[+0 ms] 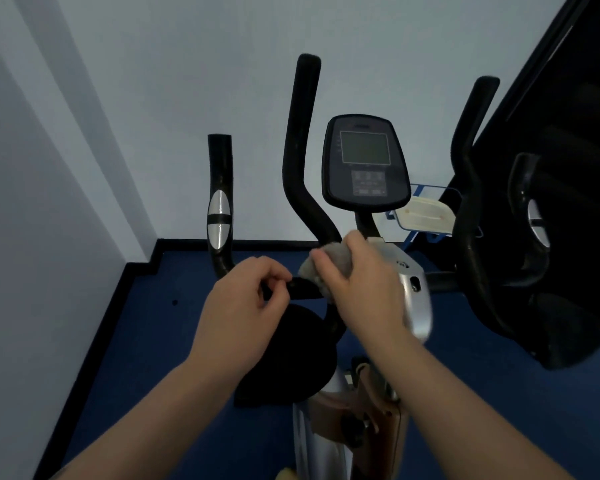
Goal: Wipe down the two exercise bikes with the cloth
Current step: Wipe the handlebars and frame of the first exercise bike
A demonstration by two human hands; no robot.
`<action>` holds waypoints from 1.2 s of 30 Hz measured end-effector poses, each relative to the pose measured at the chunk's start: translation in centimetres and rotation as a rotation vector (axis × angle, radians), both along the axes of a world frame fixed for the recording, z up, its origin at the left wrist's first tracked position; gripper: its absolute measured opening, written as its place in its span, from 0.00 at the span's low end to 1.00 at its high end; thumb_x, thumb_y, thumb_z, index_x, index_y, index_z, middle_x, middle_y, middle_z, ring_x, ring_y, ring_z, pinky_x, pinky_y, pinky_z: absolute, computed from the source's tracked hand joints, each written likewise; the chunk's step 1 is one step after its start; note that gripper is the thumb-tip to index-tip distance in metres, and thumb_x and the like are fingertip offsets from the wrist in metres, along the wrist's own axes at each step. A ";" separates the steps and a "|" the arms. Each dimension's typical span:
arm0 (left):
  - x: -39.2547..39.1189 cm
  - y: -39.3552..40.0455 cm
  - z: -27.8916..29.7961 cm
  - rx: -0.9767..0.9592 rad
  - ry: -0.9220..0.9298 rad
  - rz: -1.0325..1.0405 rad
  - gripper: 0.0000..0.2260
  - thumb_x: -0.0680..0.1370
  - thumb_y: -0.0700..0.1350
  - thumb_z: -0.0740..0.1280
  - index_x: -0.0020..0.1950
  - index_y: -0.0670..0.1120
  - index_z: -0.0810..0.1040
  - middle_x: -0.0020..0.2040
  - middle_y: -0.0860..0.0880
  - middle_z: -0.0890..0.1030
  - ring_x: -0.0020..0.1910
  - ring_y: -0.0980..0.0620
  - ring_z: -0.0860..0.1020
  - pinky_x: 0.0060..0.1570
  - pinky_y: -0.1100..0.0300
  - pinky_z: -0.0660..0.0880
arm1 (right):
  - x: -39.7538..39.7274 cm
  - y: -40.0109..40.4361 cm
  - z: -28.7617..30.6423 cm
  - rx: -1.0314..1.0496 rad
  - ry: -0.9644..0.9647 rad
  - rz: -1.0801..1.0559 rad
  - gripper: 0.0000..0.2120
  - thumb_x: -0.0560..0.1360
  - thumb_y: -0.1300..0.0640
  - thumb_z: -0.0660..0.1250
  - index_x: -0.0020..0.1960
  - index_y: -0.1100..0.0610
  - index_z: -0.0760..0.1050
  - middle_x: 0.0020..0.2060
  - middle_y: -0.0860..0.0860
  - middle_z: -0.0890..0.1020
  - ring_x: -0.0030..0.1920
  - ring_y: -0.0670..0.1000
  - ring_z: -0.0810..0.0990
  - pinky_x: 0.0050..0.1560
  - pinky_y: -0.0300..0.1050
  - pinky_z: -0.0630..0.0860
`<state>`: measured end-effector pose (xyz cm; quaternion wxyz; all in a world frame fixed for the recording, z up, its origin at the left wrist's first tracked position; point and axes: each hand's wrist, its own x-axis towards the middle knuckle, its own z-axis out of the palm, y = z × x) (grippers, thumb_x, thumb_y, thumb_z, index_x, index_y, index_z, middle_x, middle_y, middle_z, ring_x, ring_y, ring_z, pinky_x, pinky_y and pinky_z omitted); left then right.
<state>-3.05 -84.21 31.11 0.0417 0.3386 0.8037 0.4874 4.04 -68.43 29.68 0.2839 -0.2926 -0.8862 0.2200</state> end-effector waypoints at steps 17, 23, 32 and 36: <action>-0.4 0.1 -0.3 0.038 -0.017 -0.020 0.10 0.75 0.39 0.68 0.45 0.55 0.80 0.36 0.59 0.77 0.33 0.56 0.73 0.34 0.67 0.70 | -2.3 0.9 1.9 0.005 -0.040 -0.045 0.19 0.80 0.40 0.58 0.42 0.55 0.65 0.33 0.46 0.72 0.36 0.50 0.72 0.34 0.47 0.62; -0.4 0.0 -0.5 0.053 -0.009 -0.021 0.09 0.76 0.39 0.68 0.44 0.55 0.80 0.37 0.58 0.77 0.33 0.56 0.74 0.34 0.68 0.70 | 2.8 -1.9 -0.9 -0.018 0.005 0.043 0.17 0.77 0.37 0.56 0.40 0.50 0.63 0.35 0.45 0.72 0.35 0.48 0.73 0.34 0.47 0.69; -0.4 -0.1 -0.8 0.052 0.060 -0.039 0.10 0.75 0.39 0.68 0.45 0.56 0.80 0.36 0.56 0.77 0.34 0.54 0.75 0.34 0.67 0.71 | 2.0 -2.1 -0.8 -0.047 0.060 -0.010 0.17 0.77 0.38 0.57 0.39 0.48 0.60 0.33 0.45 0.71 0.34 0.48 0.72 0.32 0.46 0.63; -1.0 0.5 -0.1 0.062 0.151 -0.067 0.09 0.75 0.39 0.68 0.46 0.54 0.80 0.38 0.56 0.77 0.36 0.52 0.75 0.35 0.64 0.72 | -1.8 0.6 1.2 0.025 -0.017 -0.015 0.18 0.79 0.40 0.59 0.40 0.53 0.63 0.34 0.46 0.71 0.35 0.50 0.72 0.34 0.47 0.64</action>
